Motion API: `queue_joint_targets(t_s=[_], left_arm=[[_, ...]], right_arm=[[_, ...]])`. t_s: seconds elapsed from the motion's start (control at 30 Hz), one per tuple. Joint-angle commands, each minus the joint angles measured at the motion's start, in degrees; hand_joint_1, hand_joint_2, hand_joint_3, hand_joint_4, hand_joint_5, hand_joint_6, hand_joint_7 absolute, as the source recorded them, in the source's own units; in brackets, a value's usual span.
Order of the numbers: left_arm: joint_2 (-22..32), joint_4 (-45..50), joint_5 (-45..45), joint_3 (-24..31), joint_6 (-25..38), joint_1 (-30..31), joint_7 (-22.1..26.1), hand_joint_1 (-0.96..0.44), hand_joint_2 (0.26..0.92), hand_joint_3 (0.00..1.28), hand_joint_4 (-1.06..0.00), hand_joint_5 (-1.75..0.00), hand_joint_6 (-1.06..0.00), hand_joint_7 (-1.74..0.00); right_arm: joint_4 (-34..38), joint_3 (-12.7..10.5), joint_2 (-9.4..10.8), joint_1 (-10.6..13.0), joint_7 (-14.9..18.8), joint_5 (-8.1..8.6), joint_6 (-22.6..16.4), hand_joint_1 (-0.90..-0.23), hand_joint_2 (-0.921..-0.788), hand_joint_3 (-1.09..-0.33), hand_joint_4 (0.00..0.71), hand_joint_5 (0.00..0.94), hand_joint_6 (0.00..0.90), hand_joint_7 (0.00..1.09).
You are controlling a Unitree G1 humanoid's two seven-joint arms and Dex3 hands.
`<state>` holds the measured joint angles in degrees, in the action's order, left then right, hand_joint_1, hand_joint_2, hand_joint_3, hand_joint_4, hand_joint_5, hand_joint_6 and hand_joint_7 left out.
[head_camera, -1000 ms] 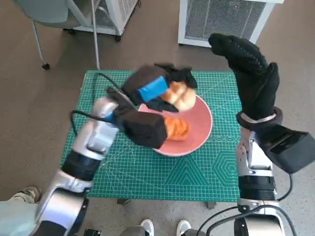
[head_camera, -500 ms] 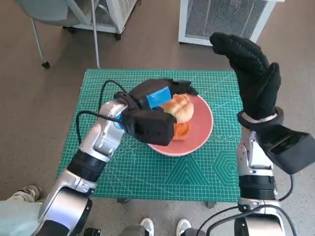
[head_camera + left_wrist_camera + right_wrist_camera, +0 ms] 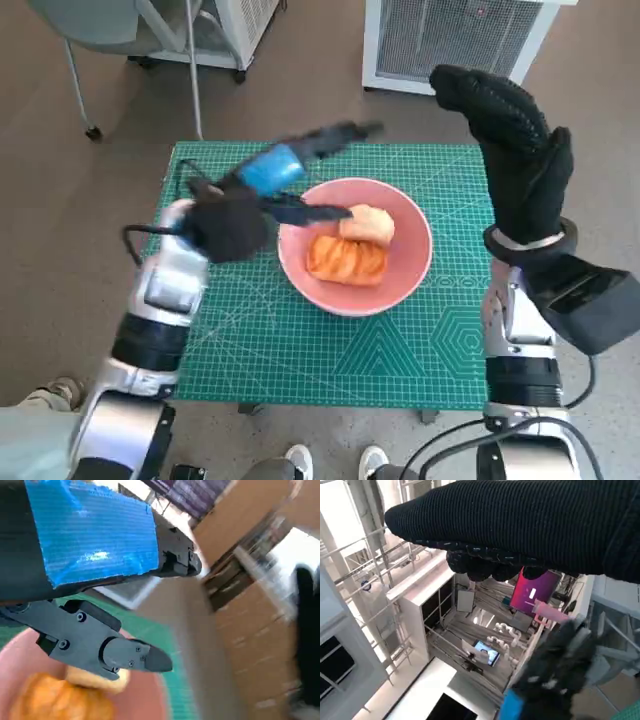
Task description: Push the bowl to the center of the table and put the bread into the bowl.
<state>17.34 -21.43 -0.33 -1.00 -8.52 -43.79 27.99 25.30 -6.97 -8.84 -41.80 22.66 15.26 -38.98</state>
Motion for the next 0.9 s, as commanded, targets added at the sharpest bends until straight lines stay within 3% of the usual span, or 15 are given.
queue_joint_targets(t_s=[0.03,0.2,0.47,0.9], left_arm=[[-1.27,-0.42,-6.71,4.77,-4.68,2.74,0.69,-0.69,0.921,0.46,-0.07,-0.02,-0.19,-0.08],[-4.04,-0.59,-12.84,8.92,-9.76,4.33,-0.06,-0.70,0.921,0.46,-0.05,0.00,-0.19,-0.08],[-7.16,0.22,-15.51,12.33,-18.06,6.26,-3.44,-0.74,0.921,0.50,-0.04,0.00,-0.18,-0.06],[-7.52,4.62,-16.23,12.54,-24.05,10.65,-4.07,-0.74,0.921,0.58,-0.01,0.00,-0.15,-0.04]], right_arm=[[-0.50,0.01,-0.11,0.53,-0.73,-1.06,0.95,-0.707,-0.921,-0.893,0.269,0.021,-0.001,0.71],[-0.96,0.13,-0.03,0.49,-1.18,-1.21,1.08,-0.706,-0.921,-0.895,0.269,0.022,-0.001,0.72],[-1.49,0.57,0.51,0.08,-2.40,-2.36,0.95,-0.706,-0.921,-0.888,0.268,0.022,-0.001,0.73],[-1.71,1.54,1.70,-0.45,-3.60,-3.68,0.40,-0.752,-0.921,-0.838,0.275,0.023,0.001,0.72]])
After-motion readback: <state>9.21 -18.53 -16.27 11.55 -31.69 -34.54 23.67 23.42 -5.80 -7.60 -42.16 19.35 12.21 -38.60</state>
